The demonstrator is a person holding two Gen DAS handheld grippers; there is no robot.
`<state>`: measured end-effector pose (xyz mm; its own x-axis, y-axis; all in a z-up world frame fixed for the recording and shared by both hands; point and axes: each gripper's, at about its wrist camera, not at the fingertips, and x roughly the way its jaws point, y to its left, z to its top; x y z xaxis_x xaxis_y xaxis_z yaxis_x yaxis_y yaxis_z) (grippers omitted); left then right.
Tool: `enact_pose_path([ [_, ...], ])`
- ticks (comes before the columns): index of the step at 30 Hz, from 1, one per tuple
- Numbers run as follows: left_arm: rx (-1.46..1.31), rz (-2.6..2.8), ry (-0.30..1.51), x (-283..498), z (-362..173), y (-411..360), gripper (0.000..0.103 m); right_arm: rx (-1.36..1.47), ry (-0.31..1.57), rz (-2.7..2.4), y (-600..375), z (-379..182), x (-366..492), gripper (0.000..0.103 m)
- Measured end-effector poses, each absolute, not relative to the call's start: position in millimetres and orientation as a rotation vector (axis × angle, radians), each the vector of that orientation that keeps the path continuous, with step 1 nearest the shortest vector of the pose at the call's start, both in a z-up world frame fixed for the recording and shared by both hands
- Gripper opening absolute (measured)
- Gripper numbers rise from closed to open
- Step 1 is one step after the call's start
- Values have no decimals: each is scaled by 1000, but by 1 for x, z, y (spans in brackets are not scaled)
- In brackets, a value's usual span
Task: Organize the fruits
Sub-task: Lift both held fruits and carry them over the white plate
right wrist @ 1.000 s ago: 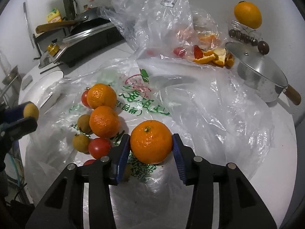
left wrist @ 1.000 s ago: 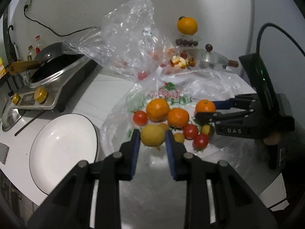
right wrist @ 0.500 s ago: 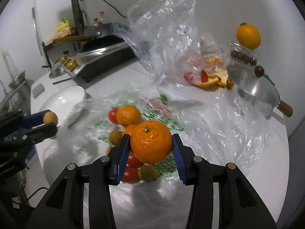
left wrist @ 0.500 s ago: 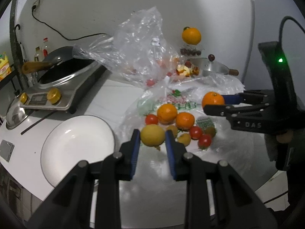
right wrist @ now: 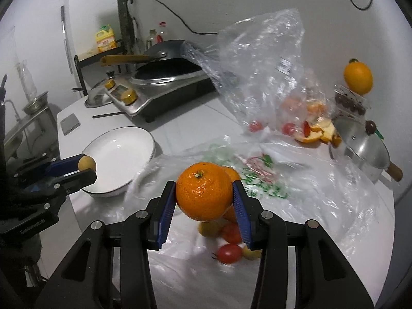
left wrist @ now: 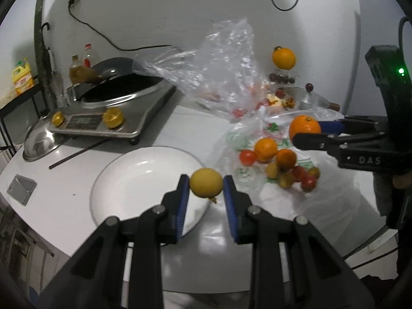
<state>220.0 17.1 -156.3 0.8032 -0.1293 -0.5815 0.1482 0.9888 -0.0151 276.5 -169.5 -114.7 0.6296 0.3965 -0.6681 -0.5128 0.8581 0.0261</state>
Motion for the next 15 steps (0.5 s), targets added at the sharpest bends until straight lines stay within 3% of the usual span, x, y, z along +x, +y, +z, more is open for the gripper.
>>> enact_pose_path([
  [15, 7, -58, 608, 221, -165, 74, 28, -205, 713, 614, -105, -109, 278, 46],
])
